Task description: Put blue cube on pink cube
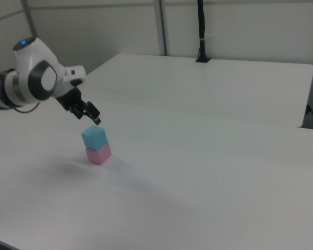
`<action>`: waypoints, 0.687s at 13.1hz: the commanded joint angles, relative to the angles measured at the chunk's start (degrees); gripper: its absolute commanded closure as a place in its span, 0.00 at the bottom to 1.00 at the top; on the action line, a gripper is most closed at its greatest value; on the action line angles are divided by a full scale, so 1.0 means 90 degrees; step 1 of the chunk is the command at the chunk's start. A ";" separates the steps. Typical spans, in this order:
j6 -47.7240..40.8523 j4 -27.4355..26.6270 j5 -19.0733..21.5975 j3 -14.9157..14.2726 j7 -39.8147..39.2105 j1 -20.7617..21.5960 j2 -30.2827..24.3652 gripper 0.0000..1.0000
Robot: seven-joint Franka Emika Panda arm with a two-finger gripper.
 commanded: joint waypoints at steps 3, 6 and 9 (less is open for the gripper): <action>-0.3075 0.1789 0.0570 -0.0090 -0.1288 -0.0004 -0.0061 0.00; -0.4690 0.2786 0.1207 -0.0344 -0.2737 -0.0433 -0.0012 0.00; -0.5286 0.3130 0.1354 -0.0501 -0.2837 -0.0755 -0.0070 0.00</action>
